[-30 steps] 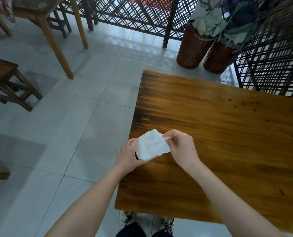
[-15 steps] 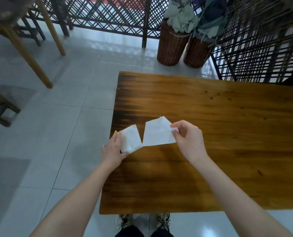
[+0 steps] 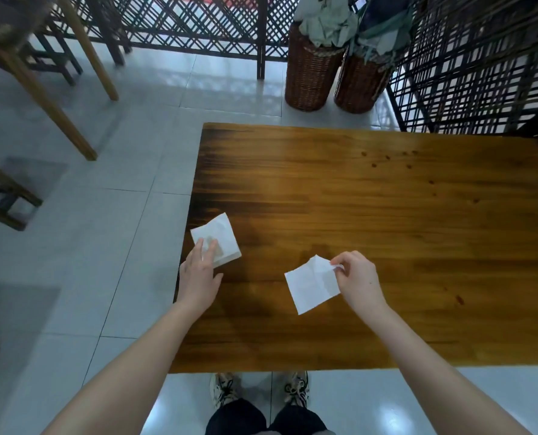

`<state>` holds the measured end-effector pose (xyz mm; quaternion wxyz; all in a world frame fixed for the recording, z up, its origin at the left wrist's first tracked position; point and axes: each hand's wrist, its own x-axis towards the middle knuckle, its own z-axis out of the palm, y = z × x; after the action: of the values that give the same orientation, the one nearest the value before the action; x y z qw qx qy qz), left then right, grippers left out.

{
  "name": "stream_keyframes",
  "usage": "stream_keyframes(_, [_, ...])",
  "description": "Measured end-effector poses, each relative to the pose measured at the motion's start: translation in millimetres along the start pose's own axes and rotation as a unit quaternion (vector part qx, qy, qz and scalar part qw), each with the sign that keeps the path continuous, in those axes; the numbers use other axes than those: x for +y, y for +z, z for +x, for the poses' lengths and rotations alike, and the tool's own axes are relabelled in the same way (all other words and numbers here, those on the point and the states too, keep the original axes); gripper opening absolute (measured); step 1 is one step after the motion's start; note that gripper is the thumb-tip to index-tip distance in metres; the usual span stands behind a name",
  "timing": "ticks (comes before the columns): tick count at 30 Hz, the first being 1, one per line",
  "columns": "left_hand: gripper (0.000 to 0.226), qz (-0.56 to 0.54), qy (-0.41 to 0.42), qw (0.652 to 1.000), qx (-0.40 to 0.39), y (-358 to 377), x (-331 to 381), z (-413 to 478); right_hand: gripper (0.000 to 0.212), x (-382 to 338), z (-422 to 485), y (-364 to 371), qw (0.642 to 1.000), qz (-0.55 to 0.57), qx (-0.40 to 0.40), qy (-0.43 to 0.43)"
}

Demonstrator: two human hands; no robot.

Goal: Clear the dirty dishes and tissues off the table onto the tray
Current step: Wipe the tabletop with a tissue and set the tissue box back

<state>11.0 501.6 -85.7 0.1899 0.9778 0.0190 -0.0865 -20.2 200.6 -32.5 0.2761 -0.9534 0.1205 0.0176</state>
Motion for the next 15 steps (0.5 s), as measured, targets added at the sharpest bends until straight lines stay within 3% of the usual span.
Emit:
stream_keyframes(6, [0.072,-0.034,-0.017,0.999,0.007,8,24,-26,0.015,17,-1,17,0.997,-0.059,-0.043,-0.007])
stream_keyframes(11, [0.075,-0.026,-0.023,0.999,-0.004,21,35,-39,0.026,16,-7,41,0.977,-0.053,-0.191,-0.081])
stream_keyframes(15, [0.075,-0.036,-0.047,0.998,-0.026,31,42,-45,0.030,29,-12,55,0.968,-0.093,-0.191,-0.132])
